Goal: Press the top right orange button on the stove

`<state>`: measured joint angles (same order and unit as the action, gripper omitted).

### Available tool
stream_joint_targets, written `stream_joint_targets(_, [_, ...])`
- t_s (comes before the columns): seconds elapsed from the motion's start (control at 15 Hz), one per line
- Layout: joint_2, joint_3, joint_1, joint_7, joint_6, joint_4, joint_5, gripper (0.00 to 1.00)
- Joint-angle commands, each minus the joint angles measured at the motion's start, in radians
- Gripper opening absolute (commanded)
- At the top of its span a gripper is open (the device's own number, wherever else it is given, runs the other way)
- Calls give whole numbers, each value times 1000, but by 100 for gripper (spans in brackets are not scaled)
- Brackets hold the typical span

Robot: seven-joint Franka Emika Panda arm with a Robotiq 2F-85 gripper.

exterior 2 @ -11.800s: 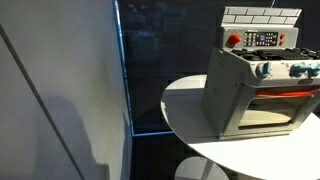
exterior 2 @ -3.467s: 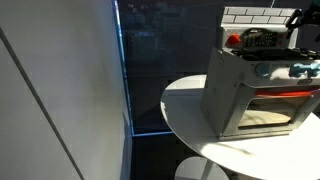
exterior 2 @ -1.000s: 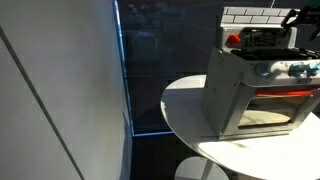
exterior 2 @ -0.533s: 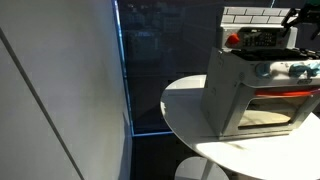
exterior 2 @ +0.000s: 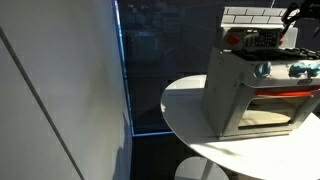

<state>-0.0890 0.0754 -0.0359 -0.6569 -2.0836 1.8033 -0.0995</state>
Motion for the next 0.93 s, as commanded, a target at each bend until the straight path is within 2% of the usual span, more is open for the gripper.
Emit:
stream_joint_targets(0.0, [53,-8,0,76,108,11,50,100])
stream_joint_targets(0.6, [165,-21,-2,221,486,-29,62,100])
stream_joint_targets(0.87, [225,-20,-5,320,596,-40,62,100])
